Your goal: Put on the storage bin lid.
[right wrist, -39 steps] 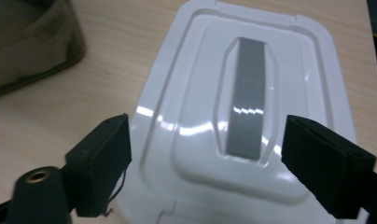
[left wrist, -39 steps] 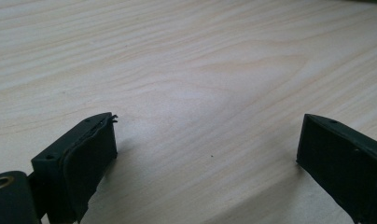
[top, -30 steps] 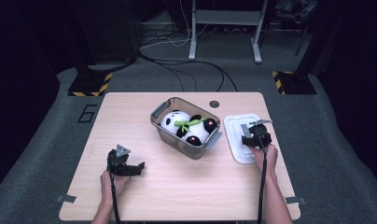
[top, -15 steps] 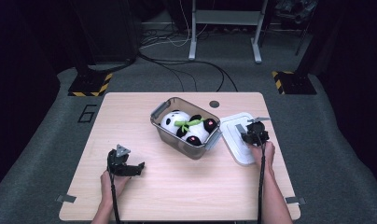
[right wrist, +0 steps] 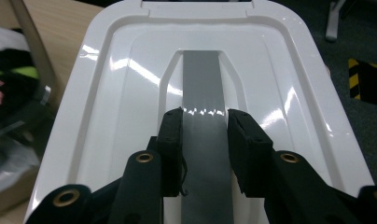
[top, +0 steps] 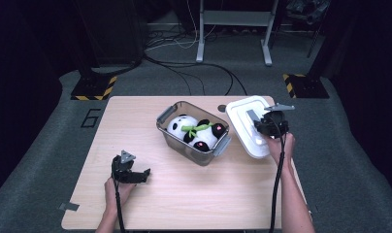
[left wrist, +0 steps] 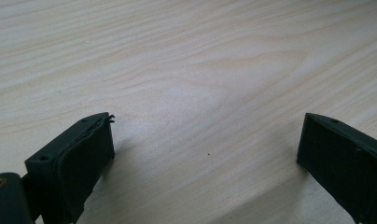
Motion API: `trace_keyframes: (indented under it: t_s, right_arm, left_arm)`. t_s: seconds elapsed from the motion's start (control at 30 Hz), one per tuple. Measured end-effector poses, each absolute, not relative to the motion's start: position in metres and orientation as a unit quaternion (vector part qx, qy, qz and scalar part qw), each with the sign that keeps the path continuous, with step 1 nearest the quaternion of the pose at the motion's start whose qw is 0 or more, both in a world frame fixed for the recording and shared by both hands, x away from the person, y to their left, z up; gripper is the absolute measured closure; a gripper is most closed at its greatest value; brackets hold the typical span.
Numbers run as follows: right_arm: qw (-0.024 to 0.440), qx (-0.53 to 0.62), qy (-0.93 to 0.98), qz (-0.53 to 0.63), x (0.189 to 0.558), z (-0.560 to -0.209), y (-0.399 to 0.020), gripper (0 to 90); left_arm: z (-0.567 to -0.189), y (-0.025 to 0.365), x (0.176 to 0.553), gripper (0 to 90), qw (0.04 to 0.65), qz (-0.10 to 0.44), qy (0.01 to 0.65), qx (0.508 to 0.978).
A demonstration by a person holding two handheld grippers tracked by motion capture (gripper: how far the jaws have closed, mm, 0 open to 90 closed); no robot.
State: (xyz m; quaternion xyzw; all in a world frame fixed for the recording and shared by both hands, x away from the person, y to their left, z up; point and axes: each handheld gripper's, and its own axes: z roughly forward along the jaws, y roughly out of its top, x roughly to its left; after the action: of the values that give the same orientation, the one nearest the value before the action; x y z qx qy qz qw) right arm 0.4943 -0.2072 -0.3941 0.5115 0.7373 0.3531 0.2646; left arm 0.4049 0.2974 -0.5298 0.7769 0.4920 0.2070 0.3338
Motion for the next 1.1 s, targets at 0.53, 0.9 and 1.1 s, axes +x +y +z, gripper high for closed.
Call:
trace_keyframes:
  t_s: [0.53,0.9,1.1]
  right_arm:
    - [0.216,0.377,0.798,0.418,0.494,-0.346,-0.123,67.0]
    - [0.142,0.315,0.844,0.409,0.514,-0.363,-0.05,67.1]
    - [0.124,0.301,0.864,0.385,0.526,-0.376,-0.026,67.0]
  left_arm:
    - [-0.53,0.297,0.405,3.4,0.333,0.206,0.492,0.778]
    - [-0.53,0.297,0.405,3.4,0.334,0.205,0.493,0.777]
    - [-0.53,0.297,0.405,3.5,0.333,0.206,0.493,0.777]
